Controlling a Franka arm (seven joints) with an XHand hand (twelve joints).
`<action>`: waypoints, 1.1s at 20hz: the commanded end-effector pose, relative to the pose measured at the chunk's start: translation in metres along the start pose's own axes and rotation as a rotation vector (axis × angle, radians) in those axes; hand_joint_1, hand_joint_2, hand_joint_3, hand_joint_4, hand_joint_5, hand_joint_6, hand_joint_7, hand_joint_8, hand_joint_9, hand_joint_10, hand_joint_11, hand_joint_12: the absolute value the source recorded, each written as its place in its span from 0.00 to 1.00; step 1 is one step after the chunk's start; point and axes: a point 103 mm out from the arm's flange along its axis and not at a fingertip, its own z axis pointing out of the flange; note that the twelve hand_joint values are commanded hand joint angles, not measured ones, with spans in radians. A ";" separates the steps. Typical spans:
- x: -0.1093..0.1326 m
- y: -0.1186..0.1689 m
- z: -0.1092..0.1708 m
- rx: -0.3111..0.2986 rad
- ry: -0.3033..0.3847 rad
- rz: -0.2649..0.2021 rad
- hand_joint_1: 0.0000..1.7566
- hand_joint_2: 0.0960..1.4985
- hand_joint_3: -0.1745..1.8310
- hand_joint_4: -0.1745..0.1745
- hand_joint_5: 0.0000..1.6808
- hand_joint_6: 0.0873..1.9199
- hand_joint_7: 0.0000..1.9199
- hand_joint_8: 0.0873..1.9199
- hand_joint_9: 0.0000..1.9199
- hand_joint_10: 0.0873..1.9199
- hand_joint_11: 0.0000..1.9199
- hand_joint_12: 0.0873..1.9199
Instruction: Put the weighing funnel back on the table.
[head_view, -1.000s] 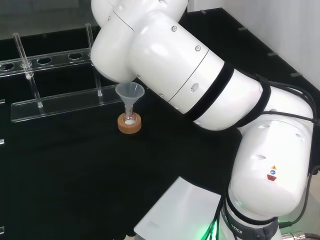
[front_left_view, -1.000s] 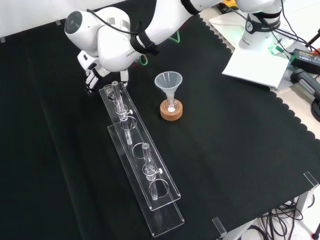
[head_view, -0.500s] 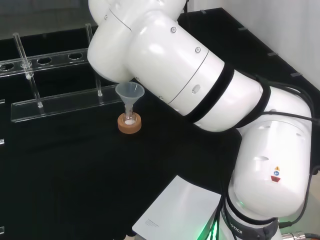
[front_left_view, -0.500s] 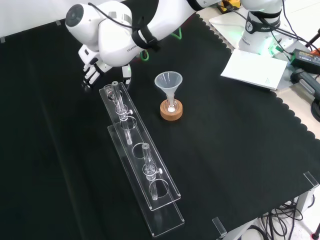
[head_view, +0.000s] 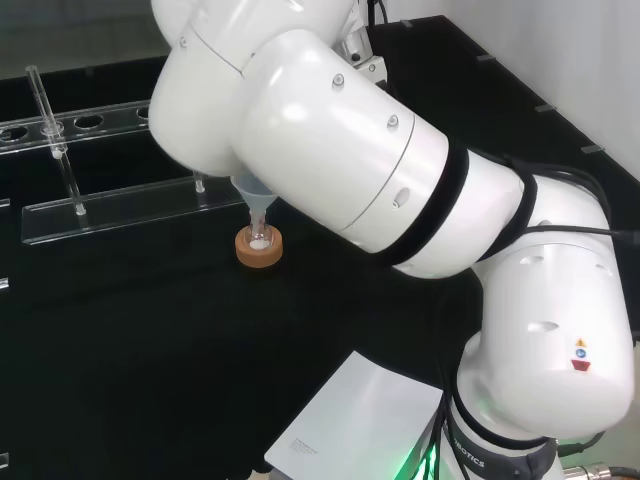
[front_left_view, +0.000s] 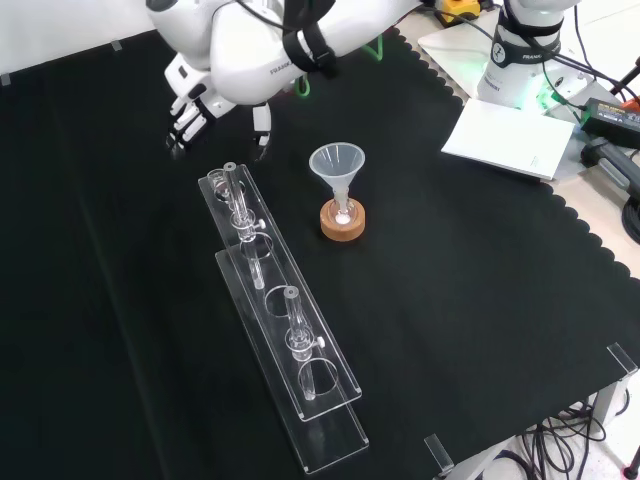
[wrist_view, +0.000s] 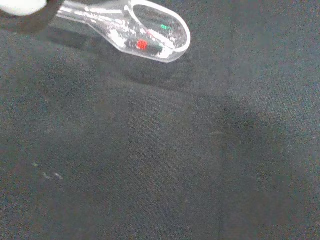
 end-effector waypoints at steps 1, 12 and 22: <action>0.002 -0.038 -0.026 -0.032 0.019 0.009 0.38 0.36 0.26 0.50 0.10 0.00 0.04 0.27 0.32 0.00 0.15 0.69; 0.006 -0.081 -0.054 -0.072 0.024 0.019 0.39 0.37 0.26 0.51 0.12 0.00 0.08 0.28 0.35 0.00 0.17 0.69; 0.020 -0.127 -0.078 -0.113 0.003 0.041 0.38 0.39 0.26 0.51 0.12 0.00 0.09 0.28 0.35 0.00 0.17 0.68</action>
